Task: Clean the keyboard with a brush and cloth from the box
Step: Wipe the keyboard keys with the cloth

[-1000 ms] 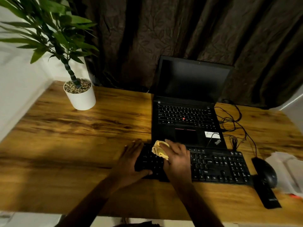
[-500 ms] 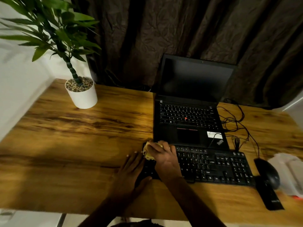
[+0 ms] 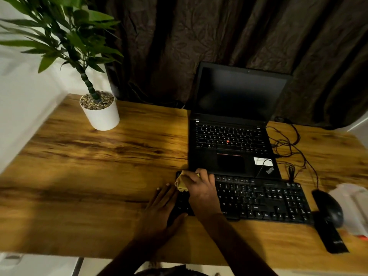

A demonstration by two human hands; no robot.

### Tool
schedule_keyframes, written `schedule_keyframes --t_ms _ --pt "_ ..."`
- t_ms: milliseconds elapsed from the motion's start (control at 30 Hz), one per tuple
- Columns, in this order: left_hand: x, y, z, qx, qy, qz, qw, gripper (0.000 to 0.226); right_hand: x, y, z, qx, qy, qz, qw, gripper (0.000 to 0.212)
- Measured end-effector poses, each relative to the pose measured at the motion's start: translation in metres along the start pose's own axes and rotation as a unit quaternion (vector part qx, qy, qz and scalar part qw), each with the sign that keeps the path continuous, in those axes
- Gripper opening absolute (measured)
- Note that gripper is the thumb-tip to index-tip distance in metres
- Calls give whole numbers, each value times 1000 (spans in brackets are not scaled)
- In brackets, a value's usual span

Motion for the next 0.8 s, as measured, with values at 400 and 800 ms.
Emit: schedule_keyframes --t_ms 400,800 --pt "11 0 -5 18 -32 60 998 58 1 8 -4 -8 -17 23 1000 47" --pt "10 0 -4 6 -34 49 998 60 10 14 -10 -28 -4 75 997 47"
Point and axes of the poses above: each hand's wrist, its own y-axis away from the middle knuckle, its own z-axis out of the palm, x = y × z, the point moved 5 cm from there along -y, towards the middle knuckle, and after that the axes turned 13 degrees about y, right-handed, at the moved point
